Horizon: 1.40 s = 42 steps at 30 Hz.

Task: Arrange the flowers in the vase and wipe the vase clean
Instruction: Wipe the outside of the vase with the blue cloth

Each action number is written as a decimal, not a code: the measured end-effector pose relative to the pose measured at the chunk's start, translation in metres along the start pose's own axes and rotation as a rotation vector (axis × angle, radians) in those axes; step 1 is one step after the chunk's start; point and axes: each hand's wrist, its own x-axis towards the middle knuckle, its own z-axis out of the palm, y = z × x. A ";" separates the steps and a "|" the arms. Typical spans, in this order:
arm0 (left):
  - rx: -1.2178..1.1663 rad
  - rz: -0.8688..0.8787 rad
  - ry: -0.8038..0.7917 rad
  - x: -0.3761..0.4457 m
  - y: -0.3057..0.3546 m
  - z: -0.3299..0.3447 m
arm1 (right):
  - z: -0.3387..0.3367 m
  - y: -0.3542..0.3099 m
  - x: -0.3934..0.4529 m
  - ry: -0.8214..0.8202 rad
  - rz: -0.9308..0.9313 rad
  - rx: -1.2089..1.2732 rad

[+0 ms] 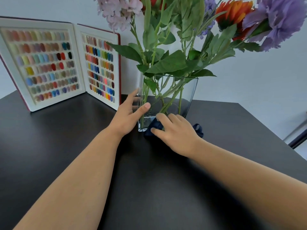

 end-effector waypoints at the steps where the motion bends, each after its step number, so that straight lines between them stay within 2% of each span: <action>1: -0.001 -0.002 -0.002 0.000 -0.001 0.000 | -0.001 0.006 -0.008 -0.023 -0.006 -0.016; 8: 0.009 0.000 0.004 0.000 -0.002 0.001 | -0.005 0.034 -0.041 -0.108 0.042 -0.066; 14: -0.035 -0.009 0.026 -0.002 0.001 0.002 | 0.003 0.003 0.005 0.003 0.008 -0.011; 18: -0.048 -0.024 0.026 -0.002 0.001 0.003 | 0.004 -0.018 0.022 0.000 0.040 -0.022; 23: -0.042 -0.026 0.030 0.000 -0.002 0.005 | -0.002 0.003 -0.008 -0.076 0.041 -0.079; 30: 0.005 -0.020 0.088 0.008 0.000 0.006 | -0.006 0.031 -0.048 -0.132 0.186 -0.086; 38: 0.034 -0.013 0.118 0.010 0.000 0.006 | 0.004 -0.018 0.014 -0.048 0.063 -0.030; 42: 0.048 -0.026 0.110 0.011 0.000 0.006 | 0.003 -0.022 0.023 -0.025 -0.004 0.002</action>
